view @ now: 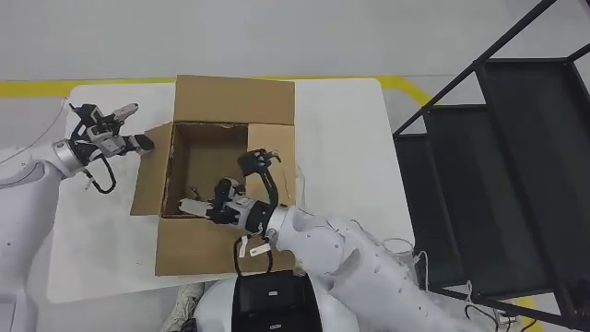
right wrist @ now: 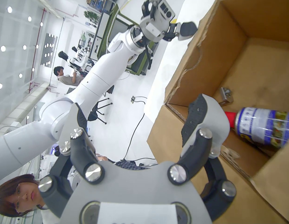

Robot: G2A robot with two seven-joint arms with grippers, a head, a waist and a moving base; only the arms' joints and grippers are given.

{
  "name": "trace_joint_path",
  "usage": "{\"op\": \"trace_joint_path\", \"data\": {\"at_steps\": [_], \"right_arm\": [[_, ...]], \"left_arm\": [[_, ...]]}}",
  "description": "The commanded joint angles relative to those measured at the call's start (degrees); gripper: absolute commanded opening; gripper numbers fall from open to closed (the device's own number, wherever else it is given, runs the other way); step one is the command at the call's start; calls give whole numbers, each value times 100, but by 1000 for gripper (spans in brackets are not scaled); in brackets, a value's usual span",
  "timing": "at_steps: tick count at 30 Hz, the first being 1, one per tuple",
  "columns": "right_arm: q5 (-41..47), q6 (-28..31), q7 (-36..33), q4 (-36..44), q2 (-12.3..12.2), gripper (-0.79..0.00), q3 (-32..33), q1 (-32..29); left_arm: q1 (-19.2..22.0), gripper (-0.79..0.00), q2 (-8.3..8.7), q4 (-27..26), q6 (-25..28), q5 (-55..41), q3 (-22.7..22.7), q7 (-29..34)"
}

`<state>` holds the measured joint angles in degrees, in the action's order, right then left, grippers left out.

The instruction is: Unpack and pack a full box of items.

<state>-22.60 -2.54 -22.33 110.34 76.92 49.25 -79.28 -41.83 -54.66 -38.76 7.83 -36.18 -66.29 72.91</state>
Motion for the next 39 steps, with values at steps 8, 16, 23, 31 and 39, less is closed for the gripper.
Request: {"op": "trace_joint_path", "data": {"at_steps": [8,16,23,31,39], "right_arm": [[253,632,-94,496,-263,0,1102,-1083],[410,869,-152,558,-348,0,1425,-1399],[698,1239,-232,619,-448,0,1875,-1835],[955,1646,-174,670,-546,0,2351,-2371],[1061,1825,-175,592,-590,0,2437,-2492]], "left_arm": [[238,0,-54,65,143,480,227,391],[401,0,161,-686,223,28,-394,1353],[281,0,113,-2109,-152,191,-125,1132],[200,0,-287,-2534,-319,143,1009,106],[372,0,-628,-2232,54,594,1820,-411]]}}
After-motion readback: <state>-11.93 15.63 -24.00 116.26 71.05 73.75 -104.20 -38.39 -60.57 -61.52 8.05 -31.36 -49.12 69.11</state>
